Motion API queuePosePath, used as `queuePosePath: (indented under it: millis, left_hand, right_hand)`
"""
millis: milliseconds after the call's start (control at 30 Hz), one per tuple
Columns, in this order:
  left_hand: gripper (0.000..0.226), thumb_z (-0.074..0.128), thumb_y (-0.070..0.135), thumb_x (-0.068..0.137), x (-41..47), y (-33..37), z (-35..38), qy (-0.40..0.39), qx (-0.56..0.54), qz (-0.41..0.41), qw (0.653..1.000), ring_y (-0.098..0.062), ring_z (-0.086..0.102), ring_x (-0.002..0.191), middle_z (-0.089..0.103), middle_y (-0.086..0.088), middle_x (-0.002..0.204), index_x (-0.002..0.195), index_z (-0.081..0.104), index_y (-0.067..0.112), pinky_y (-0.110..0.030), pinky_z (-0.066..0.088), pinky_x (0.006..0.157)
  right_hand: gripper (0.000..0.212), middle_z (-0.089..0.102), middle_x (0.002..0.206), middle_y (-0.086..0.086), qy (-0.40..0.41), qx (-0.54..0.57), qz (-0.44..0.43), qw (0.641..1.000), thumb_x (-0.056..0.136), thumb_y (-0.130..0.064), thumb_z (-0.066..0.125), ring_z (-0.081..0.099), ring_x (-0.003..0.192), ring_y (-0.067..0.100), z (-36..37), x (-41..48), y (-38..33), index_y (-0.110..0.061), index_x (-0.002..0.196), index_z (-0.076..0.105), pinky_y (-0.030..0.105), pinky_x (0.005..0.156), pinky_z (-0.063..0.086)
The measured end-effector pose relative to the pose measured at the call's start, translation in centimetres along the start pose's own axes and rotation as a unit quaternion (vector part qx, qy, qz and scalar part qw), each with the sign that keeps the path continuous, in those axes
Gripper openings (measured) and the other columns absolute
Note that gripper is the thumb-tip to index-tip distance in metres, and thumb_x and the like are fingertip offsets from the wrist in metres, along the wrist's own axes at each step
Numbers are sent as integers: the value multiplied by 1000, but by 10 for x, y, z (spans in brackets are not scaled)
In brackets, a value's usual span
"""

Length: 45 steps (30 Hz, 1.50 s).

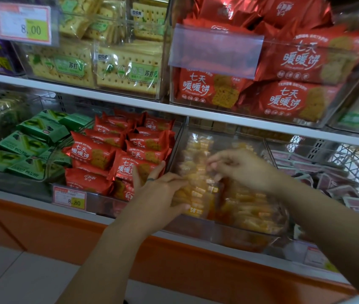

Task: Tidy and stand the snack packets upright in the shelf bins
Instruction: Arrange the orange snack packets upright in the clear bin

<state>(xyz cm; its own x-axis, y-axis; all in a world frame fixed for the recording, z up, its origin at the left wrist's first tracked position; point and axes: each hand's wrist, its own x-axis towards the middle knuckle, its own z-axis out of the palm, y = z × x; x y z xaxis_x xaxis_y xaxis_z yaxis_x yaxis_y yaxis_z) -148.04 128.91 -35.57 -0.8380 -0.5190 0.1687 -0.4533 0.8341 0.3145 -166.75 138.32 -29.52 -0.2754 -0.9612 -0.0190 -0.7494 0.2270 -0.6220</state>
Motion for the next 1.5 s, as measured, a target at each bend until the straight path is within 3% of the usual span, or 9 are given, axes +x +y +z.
queuePosePath:
  millis: [200,500,733,867,967,1167,1267,1333,1500]
  left_hand:
    - [51,55,52,87,1,-3,0,-5,-4,-4,1000,-9,-3,145,35,27,139,136,41,44,-60,-19,108]
    - [48,59,49,86,0,-4,-1,4,-30,-7,1000,-8,0,144,40,25,135,131,47,42,-58,-19,108]
    - [47,62,48,84,1,-4,1,7,-31,-11,999,-8,-1,144,38,21,132,129,48,44,-58,-18,109]
    - [42,64,48,82,3,-3,1,18,-22,-12,1000,-10,-10,143,22,20,144,123,54,42,-59,-17,109]
    - [39,64,49,80,5,-3,1,8,-23,-11,1000,-10,-18,143,6,24,154,117,55,42,-59,-20,106]
    - [48,63,61,74,8,-3,7,-10,-23,-11,1000,-8,-12,144,30,26,145,115,52,38,-59,-26,102]
    - [51,61,64,74,6,-3,5,-12,-12,-9,1000,-8,-9,144,32,26,142,118,52,39,-62,-23,105]
    - [52,61,64,74,6,-2,5,-13,-12,-11,1000,-9,-9,144,32,25,143,119,51,39,-62,-21,105]
    - [53,60,64,75,8,0,5,-12,-4,-15,1000,-9,-9,144,32,24,141,121,46,40,-62,-20,106]
  right_hand:
    - [21,65,90,-9,-88,-179,25,980,83,-17,68,63,88,7,5,8,12,-18,104,63,21,79,50]
    - [8,53,74,-15,-62,-278,-5,959,84,-19,65,54,79,9,27,20,7,-25,90,66,22,72,42]
    - [17,51,63,-19,23,-157,-20,987,85,-9,62,49,60,-7,35,22,0,-21,73,62,4,52,35]
    - [16,56,67,-14,62,-98,-37,993,84,-9,66,53,62,-3,45,31,0,-19,72,62,3,57,38]
    - [11,62,78,-4,42,-92,-49,994,84,-6,64,60,76,9,53,38,5,-15,79,67,9,64,41]
    - [23,59,80,-10,-145,-60,-2,988,96,-15,49,61,82,10,36,36,4,-24,83,65,32,84,54]
    - [16,63,85,-12,-59,-5,-4,998,95,-23,53,66,80,5,19,30,-1,-22,103,67,17,76,53]
    - [10,65,83,-10,55,-74,-32,995,88,-19,63,63,77,5,5,28,3,-19,96,68,8,69,45]
    - [10,62,79,-14,-46,-204,30,977,80,-23,70,59,72,3,15,27,15,-25,89,66,21,68,44]
